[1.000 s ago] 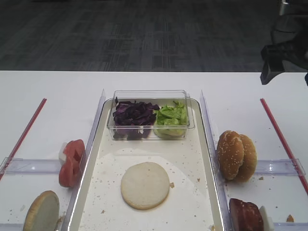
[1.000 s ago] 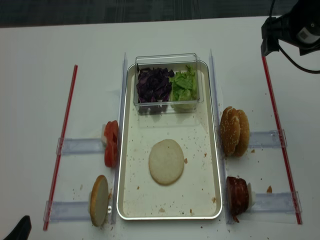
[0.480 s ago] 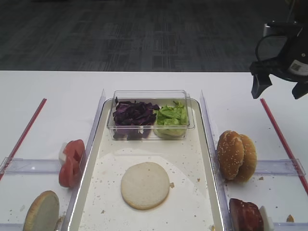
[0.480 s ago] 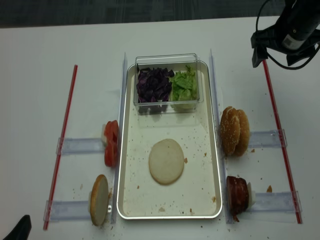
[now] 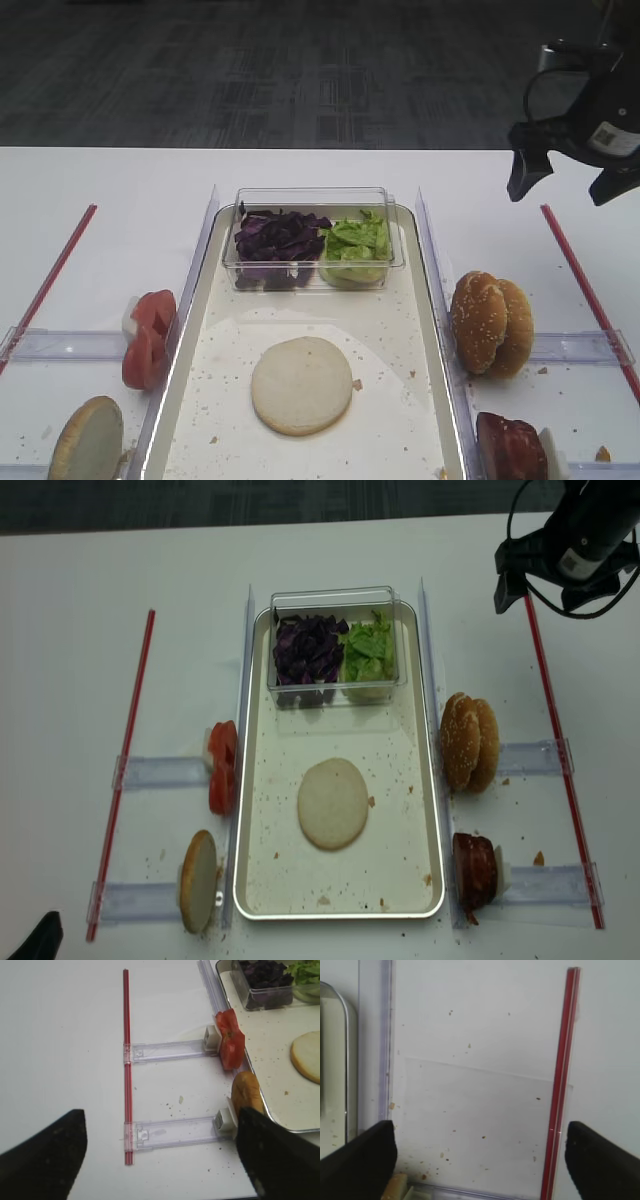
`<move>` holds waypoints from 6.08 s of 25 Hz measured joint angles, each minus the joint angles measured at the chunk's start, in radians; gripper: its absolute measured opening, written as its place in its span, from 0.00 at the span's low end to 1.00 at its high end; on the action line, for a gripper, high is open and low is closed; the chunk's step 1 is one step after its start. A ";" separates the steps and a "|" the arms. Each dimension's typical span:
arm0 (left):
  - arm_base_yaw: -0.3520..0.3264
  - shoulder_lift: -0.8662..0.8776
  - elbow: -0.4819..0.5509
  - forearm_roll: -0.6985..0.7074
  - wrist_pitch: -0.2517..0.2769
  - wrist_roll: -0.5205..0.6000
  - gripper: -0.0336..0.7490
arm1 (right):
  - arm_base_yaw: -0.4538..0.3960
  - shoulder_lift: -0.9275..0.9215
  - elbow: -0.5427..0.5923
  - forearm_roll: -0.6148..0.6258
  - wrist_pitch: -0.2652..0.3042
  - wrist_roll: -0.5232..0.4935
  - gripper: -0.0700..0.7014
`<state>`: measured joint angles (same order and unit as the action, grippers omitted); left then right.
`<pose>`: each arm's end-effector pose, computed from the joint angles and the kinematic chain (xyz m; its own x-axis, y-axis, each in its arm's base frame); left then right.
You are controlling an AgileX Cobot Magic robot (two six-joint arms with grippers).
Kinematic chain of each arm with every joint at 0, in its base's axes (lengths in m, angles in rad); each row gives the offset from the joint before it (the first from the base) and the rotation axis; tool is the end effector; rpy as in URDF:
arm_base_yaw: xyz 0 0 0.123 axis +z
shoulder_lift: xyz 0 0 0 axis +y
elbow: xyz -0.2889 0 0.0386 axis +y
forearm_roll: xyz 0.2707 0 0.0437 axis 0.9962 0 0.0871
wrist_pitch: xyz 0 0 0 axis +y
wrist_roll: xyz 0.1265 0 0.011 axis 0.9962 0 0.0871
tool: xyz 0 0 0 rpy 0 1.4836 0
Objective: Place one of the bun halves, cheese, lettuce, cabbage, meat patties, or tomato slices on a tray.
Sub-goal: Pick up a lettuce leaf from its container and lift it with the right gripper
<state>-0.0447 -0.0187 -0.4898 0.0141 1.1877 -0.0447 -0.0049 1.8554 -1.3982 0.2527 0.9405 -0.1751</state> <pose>0.0310 0.0003 0.2553 -0.5583 -0.0145 -0.8295 0.0118 0.9996 -0.0254 0.4143 0.0236 0.1895 -0.9607 -0.0189 -0.2769 -0.0733 0.9795 0.1877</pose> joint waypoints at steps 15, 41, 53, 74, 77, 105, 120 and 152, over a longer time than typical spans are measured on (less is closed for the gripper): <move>0.000 0.000 0.000 0.000 0.000 0.000 0.76 | 0.160 0.000 0.000 0.127 -0.014 -0.066 0.89; 0.000 0.000 0.000 0.000 0.000 0.000 0.76 | 0.379 0.000 -0.042 0.168 -0.078 -0.109 0.89; 0.000 0.000 0.000 0.000 0.000 0.000 0.76 | 0.379 0.181 -0.304 0.166 0.129 -0.103 0.85; 0.000 0.000 0.000 0.000 0.000 0.000 0.76 | 0.379 0.491 -0.662 0.119 0.282 -0.028 0.78; 0.000 0.000 0.000 0.000 0.000 0.000 0.76 | 0.379 0.506 -0.668 0.118 0.282 -0.028 0.77; 0.000 0.000 0.000 0.000 0.000 0.000 0.76 | 0.385 0.556 -0.674 0.095 0.278 -0.022 0.52; 0.000 0.000 0.000 0.000 0.000 0.000 0.76 | 0.385 0.558 -0.674 0.063 0.280 -0.024 0.17; 0.000 0.000 0.000 0.000 0.000 0.000 0.76 | 0.385 0.402 -0.674 0.067 0.288 0.000 0.15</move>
<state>-0.0447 -0.0187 -0.4898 0.0141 1.1877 -0.0447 0.3800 2.2570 -2.0720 0.3195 1.2286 -0.1749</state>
